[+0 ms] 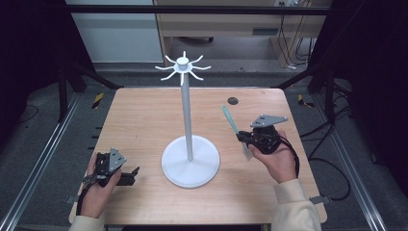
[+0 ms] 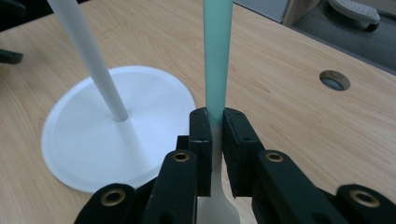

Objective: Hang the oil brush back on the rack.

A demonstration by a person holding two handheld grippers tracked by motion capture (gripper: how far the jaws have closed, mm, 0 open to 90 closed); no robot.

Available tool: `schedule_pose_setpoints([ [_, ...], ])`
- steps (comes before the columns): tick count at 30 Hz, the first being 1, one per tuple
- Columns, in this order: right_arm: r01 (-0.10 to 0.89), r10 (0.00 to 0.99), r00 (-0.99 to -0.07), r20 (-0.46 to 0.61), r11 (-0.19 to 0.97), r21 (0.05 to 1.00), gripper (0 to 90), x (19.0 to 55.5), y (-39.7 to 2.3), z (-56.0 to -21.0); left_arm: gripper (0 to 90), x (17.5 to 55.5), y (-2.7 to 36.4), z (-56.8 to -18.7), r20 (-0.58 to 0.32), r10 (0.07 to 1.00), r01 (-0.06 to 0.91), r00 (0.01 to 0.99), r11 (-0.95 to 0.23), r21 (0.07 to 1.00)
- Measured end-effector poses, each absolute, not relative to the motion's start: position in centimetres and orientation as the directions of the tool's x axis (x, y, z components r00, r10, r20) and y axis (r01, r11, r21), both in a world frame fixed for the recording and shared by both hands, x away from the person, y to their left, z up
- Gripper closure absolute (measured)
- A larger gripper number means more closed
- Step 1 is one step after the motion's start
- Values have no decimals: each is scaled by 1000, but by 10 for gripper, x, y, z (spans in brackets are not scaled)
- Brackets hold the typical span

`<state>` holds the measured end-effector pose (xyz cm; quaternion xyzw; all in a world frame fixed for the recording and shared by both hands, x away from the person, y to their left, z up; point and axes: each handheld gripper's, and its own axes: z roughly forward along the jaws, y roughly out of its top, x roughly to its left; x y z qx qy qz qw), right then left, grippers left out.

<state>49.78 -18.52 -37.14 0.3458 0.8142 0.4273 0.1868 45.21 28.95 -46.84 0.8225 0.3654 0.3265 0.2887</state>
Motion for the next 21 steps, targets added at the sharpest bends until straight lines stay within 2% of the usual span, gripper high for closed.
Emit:
schedule_pose_setpoints([
  [21, 317, 725, -689, -1, 302, 899, 823, 479, -175, -342, 25, 451, 289, -468, 331, 786, 408, 522, -571, 713],
])
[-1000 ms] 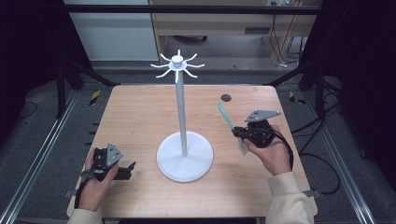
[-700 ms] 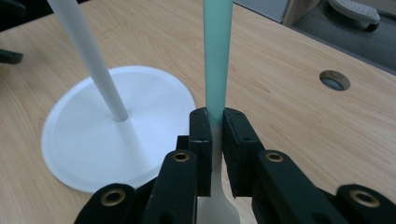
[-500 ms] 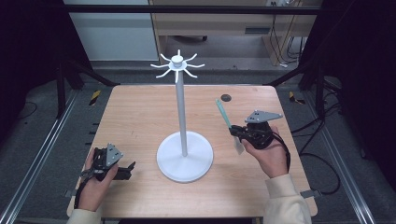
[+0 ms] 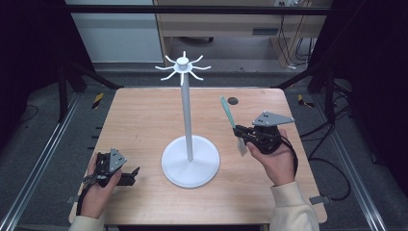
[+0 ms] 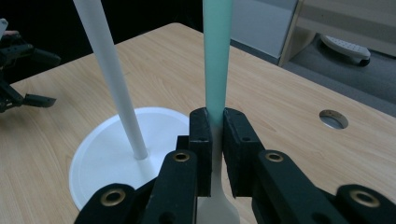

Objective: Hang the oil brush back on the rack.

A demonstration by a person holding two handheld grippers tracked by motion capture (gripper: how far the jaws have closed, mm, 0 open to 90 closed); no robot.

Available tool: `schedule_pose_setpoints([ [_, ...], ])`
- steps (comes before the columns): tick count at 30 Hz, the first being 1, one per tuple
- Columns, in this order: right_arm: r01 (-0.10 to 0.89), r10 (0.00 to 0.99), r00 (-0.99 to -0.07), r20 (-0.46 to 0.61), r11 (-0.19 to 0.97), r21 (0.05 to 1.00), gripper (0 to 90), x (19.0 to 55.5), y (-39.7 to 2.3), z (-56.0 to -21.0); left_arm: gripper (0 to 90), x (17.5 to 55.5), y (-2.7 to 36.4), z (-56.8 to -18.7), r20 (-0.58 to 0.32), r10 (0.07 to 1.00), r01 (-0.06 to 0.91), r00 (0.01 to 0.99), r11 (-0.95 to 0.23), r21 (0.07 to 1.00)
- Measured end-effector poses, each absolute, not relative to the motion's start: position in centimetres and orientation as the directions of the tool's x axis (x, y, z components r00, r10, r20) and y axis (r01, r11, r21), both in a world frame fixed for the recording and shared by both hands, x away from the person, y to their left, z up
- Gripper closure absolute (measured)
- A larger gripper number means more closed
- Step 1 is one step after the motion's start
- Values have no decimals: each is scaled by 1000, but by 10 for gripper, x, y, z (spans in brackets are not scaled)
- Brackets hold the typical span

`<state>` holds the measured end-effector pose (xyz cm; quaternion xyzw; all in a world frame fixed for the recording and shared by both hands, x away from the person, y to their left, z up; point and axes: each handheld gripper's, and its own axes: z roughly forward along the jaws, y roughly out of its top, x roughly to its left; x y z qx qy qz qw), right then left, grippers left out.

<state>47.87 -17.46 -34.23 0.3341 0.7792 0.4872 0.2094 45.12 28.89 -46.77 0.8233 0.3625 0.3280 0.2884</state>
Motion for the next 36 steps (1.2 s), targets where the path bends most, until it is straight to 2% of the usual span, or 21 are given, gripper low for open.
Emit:
schedule_pose_setpoints([
  [24, 208, 687, -726, -1, 221, 953, 823, 455, -160, -310, 26, 452, 287, -469, 333, 782, 410, 527, -577, 706],
  [36, 149, 678, -734, -36, 213, 966, 823, 440, -151, -292, 26, 452, 287, -469, 333, 781, 409, 528, -577, 706],
])
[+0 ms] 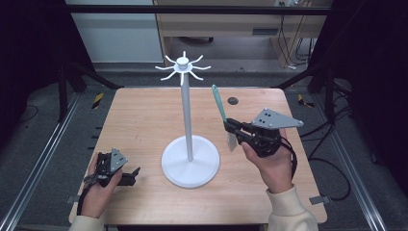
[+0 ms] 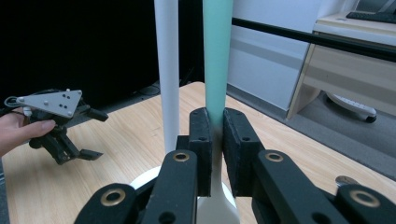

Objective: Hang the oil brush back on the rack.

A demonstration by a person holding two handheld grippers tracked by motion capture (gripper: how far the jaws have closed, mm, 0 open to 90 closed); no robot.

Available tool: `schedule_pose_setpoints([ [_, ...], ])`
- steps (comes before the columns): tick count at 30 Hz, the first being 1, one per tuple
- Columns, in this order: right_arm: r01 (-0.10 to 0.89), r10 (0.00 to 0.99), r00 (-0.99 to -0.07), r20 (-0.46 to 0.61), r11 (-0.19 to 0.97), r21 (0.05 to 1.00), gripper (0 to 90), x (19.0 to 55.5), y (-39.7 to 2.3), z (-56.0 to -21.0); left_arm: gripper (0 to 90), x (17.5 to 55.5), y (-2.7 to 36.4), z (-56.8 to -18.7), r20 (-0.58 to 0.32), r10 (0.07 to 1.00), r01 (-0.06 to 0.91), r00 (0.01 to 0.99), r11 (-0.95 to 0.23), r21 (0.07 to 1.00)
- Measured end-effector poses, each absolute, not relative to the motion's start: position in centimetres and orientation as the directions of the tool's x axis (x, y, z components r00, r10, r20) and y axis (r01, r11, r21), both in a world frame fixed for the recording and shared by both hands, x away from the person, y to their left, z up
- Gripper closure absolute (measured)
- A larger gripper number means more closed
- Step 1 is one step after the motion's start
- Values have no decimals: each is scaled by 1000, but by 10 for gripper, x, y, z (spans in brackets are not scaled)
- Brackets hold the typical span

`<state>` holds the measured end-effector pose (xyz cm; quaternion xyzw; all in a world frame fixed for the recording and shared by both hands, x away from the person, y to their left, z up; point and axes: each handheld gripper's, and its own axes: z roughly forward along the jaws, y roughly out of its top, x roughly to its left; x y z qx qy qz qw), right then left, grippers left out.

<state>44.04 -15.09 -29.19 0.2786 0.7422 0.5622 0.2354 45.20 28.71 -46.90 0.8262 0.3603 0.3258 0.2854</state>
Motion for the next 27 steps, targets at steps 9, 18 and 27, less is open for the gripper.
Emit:
schedule_pose_setpoints([
  [9, 134, 675, -737, -42, 206, 969, 823, 436, -148, -286, 26, 452, 287, -469, 335, 779, 409, 530, -581, 703],
  [18, 102, 670, -741, -46, 180, 978, 823, 431, -146, -277, 26, 452, 287, -470, 334, 778, 411, 532, -582, 701],
  [27, 83, 661, -749, -49, 167, 982, 823, 430, -142, -273, 26, 452, 286, -470, 333, 776, 414, 536, -585, 698],
])
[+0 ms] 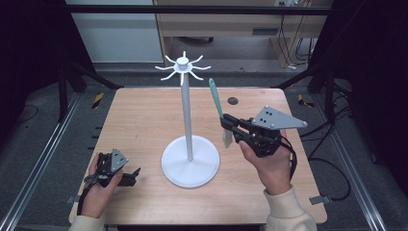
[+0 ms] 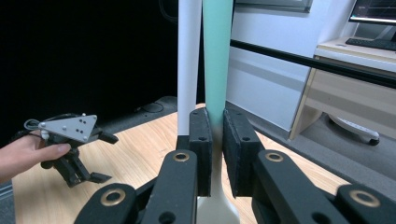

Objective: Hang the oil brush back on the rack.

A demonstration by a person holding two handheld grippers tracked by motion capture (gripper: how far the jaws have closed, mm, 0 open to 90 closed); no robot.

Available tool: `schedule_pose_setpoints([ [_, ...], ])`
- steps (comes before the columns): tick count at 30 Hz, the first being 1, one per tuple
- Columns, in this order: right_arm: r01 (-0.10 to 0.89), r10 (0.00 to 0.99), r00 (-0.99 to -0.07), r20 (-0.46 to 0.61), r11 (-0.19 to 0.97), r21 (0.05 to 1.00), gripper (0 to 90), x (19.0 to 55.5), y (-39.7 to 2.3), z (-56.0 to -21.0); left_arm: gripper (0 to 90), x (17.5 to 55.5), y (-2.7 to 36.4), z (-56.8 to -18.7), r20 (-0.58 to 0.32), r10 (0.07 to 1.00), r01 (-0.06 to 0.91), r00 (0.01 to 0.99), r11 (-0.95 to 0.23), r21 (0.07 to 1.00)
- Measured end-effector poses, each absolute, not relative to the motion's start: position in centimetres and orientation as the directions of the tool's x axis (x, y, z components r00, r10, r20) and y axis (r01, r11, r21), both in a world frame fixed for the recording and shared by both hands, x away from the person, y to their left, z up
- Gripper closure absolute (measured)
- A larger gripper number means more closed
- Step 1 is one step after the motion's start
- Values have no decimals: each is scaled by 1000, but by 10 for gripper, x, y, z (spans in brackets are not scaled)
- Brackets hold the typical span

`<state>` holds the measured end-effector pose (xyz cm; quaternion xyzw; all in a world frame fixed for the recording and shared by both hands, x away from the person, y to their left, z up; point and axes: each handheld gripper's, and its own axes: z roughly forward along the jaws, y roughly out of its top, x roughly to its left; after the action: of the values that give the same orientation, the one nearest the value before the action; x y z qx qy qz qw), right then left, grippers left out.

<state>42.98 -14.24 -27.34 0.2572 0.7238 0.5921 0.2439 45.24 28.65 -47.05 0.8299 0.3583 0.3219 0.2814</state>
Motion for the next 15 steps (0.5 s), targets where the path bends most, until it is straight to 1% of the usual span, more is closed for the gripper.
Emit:
schedule_pose_setpoints([
  [15, 68, 649, -759, -60, 171, 983, 823, 425, -141, -261, 26, 452, 288, -471, 331, 779, 420, 532, -583, 696],
])
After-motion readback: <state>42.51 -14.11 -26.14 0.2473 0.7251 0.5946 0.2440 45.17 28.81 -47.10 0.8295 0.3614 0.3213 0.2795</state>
